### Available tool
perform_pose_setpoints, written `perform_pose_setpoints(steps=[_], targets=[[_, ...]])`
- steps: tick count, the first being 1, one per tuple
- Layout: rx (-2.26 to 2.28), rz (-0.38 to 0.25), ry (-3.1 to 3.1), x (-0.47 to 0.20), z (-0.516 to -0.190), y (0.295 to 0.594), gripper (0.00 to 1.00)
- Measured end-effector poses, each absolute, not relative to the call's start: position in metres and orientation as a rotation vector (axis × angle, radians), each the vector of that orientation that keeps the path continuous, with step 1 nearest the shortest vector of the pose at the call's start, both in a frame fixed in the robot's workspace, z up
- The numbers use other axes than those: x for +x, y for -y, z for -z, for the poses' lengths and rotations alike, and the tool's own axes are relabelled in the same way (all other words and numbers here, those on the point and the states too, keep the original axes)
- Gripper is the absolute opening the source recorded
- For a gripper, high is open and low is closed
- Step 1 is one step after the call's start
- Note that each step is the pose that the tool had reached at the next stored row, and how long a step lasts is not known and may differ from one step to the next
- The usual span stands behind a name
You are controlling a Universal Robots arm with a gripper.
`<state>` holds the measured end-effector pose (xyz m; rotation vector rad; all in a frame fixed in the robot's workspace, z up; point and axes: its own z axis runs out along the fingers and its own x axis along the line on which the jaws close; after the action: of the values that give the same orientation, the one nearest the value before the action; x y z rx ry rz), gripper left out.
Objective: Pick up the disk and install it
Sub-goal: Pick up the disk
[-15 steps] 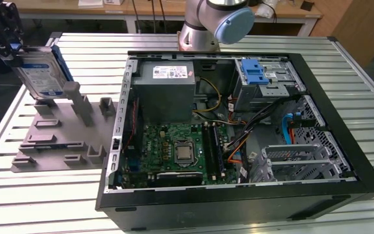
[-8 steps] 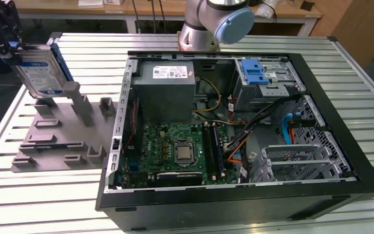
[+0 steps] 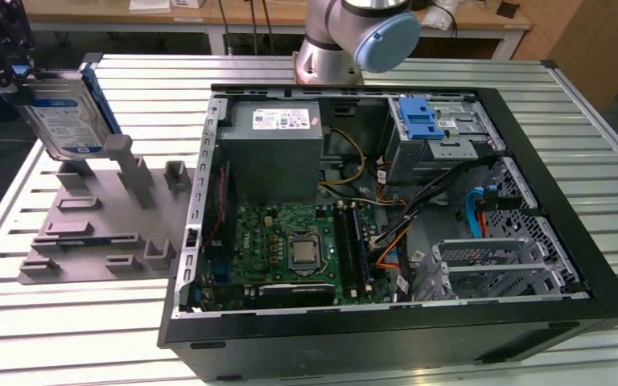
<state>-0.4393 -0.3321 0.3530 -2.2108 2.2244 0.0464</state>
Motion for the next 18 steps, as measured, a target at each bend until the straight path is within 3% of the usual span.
perform_pose_setpoints(steps=[18], targets=[[-2.211, -0.046, -2.224, -0.4393, -0.3620, 0.3322, 0.36]])
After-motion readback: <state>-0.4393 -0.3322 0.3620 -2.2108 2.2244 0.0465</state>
